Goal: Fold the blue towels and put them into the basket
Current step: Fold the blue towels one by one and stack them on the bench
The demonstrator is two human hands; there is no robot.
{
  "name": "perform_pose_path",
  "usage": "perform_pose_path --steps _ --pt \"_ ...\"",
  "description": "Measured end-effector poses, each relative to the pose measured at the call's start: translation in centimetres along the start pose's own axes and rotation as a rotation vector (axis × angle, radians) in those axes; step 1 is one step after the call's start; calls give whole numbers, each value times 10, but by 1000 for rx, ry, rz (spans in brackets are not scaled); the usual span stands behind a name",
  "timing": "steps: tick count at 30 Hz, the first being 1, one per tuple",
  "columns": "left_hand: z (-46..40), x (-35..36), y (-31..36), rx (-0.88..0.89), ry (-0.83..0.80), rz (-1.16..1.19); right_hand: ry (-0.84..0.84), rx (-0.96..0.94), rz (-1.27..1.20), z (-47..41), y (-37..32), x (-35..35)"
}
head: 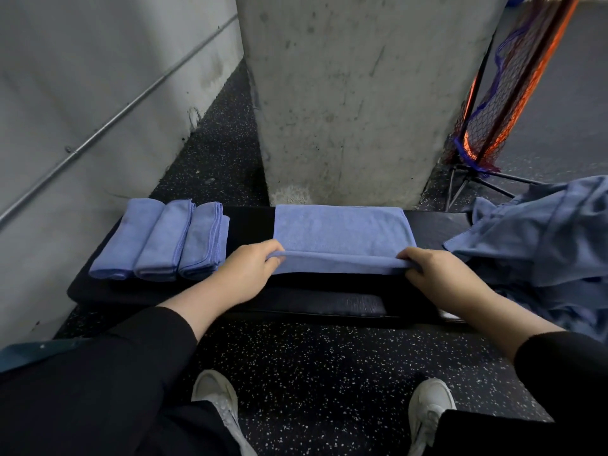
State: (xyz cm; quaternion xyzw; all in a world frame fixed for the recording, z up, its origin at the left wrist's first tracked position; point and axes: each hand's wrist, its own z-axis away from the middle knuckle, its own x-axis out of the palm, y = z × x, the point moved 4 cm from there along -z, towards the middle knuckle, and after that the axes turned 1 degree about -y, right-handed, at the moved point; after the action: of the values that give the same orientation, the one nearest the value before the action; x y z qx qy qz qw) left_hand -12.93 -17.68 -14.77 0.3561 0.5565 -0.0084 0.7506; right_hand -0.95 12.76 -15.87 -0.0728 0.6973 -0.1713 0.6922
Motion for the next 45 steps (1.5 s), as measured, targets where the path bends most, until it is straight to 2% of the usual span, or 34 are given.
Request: perform_pose_path --steps 4,7,10,12,14,19,22,25,30,33,35,37,39,41,43,45 --pt "7 -12 1 16 -130 36 -230 27 -46 2 -4 -24" --pt "14 -16 0 -18 -298 200 -351 9 -72 7 -9 -39" --pt "18 -27 2 -50 -321 278 -432 7 -116 14 -12 -49" --pt "17 -35 3 -69 -281 284 -367 29 -153 10 -13 -55" --pt "10 -39 1 -116 -218 321 -231 50 -189 0 -11 -58" --pt "-24 -38 -7 -190 25 329 17 120 -221 -32 -2 -54" --pt "-46 -36 -7 -217 128 233 74 172 -240 -52 3 -47" --pt "-65 -34 -4 -209 162 34 104 199 -211 -74 9 -36" --pt "-93 -28 -10 -175 225 -100 123 271 -112 -103 21 -23" --pt "-101 -21 -5 -98 300 -273 142 299 -36 -111 24 -17" --pt "-102 -13 6 19 323 -296 215 281 14 -112 14 -21" --pt "-101 2 20 168 260 -273 282 173 35 -106 -10 -22" --pt "-97 19 31 274 156 -306 273 50 2 -96 -39 -10" --pt "-95 36 33 319 41 -371 132 2 -17 -83 -60 18" --pt "-92 52 28 316 -77 -437 -61 66 33 -70 -61 51" --pt "-90 63 21 290 -152 -456 -122 97 101 -59 -50 67"
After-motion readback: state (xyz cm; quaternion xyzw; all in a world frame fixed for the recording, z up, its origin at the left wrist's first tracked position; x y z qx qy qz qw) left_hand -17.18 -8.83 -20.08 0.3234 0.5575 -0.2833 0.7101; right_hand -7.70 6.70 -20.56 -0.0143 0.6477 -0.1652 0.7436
